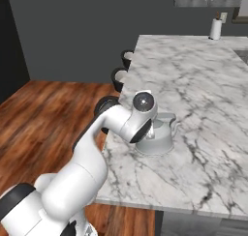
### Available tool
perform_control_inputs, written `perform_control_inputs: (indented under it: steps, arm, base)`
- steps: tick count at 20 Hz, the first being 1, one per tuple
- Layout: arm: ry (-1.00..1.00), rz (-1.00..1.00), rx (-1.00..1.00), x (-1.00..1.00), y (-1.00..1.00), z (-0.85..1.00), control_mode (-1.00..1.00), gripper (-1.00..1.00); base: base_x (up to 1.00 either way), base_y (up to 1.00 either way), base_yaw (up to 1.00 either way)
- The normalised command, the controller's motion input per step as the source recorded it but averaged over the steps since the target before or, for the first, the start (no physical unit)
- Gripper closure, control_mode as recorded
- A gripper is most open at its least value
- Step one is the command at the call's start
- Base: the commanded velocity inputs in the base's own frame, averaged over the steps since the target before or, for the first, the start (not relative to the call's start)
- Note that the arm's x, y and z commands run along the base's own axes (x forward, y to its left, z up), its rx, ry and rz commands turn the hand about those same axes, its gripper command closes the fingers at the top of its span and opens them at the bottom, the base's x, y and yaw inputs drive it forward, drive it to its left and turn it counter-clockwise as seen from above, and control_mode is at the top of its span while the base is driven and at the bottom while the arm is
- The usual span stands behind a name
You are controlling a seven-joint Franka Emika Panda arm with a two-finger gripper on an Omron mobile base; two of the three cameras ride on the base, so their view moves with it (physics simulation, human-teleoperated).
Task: The kettle is done boiling. Turn off the stove, then wait for 300 timesteps before moving the kettle to the dining table.
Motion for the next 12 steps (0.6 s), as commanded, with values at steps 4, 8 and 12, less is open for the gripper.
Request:
perform_control_inputs:
  steps: [4, 8, 12]
  arm:
    - [0.0, 0.0, 0.0, 0.0, 0.0, 0.0, 1.0, 1.0]
    - [0.0, 0.0, 0.0, 0.11, 0.05, 0.0, -1.0, 1.0]
    - [0.0, 0.0, 0.0, 0.28, 0.14, -0.02, -1.0, 1.0]
  base:
    - [0.0, 0.0, 0.0]
    - [0.05, 0.02, 0.0]
    - [0.0, 0.0, 0.0]
